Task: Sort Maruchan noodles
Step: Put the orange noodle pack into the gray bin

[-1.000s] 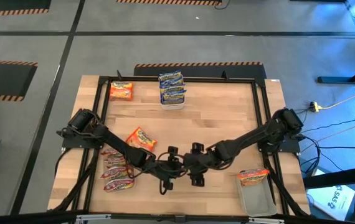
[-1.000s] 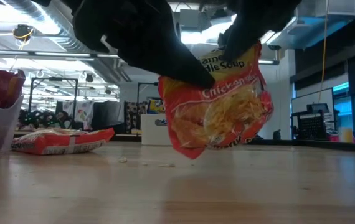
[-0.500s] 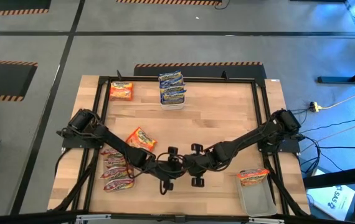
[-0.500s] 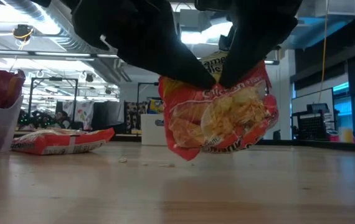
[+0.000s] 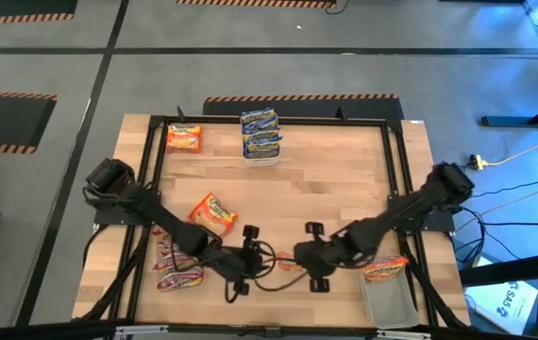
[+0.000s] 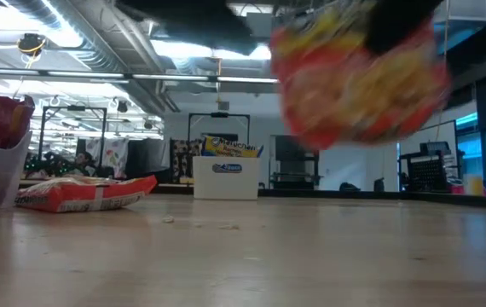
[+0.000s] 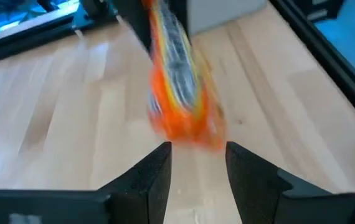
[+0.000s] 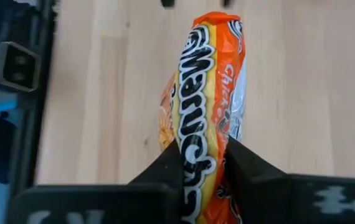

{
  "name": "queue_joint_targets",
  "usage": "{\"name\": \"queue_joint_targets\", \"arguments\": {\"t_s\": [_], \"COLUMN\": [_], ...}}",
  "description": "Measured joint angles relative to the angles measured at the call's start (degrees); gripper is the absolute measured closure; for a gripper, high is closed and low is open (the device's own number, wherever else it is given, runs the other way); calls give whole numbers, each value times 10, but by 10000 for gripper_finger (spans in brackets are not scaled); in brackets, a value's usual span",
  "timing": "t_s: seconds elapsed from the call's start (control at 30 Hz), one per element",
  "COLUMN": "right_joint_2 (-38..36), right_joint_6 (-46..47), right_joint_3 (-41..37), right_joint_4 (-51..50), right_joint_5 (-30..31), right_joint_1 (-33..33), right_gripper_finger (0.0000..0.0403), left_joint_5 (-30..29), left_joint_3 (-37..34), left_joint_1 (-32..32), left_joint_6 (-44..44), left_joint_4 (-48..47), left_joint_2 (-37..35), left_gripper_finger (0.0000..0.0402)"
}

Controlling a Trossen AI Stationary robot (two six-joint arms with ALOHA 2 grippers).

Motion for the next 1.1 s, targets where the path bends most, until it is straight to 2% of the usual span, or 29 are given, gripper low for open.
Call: {"name": "queue_joint_targets", "arguments": {"t_s": [0.27, 0.47, 0.73, 1.1], "right_joint_2": [-93, -142, -157, -158], "right_joint_6": [77, 175, 380, 642], "right_joint_3": [1, 1, 0, -66], "right_joint_4": [-84, -152, -281, -290], "right_joint_5": [18, 77, 114, 180], "right_joint_1": [85, 175, 309, 481], "right_gripper_finger": [362, 353, 356, 360], "left_joint_5": [-5, -2, -1, -1], "left_joint_3": [-1, -1, -1, -2], "left_joint_1": [-15, -15, -14, -7], "left_joint_6": [1, -12, -26, -28], "left_joint_4": [-3, -1, 8, 29], "left_joint_2": [-4, -3, -3, -2], "left_gripper_finger": [257, 257, 257, 257]}}
